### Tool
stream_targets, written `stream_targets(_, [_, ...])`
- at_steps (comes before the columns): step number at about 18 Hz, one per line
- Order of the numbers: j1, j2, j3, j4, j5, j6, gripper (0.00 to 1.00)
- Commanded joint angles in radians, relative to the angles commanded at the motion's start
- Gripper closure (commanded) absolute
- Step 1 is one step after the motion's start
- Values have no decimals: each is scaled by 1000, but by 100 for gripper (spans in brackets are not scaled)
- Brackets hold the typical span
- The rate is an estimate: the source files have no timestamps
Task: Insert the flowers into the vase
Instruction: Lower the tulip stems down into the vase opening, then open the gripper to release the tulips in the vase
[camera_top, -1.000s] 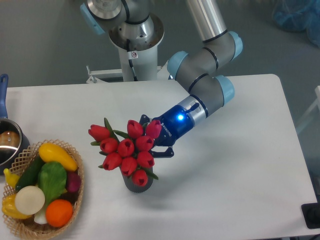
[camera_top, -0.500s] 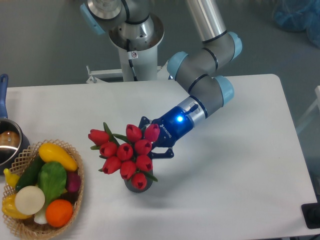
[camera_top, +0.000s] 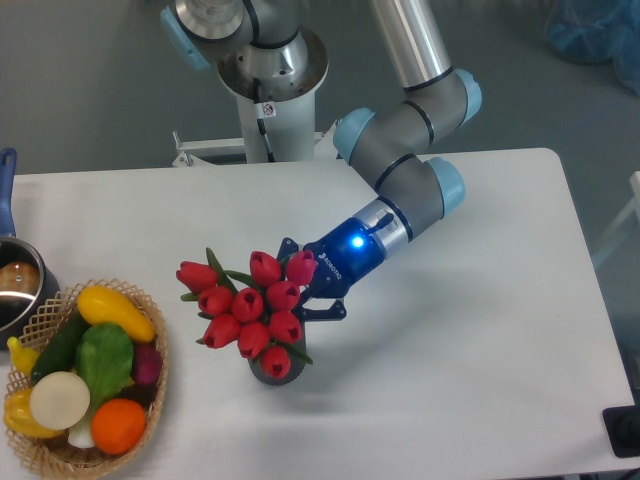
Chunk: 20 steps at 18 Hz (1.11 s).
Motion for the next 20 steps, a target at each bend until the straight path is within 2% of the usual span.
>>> stream_targets(10, [8, 0, -12, 2, -2, 6, 84])
stream_targets(11, [9, 2, -14, 2, -2, 8, 80])
stream_targets(20, [9, 5, -14, 3, -3, 8, 65])
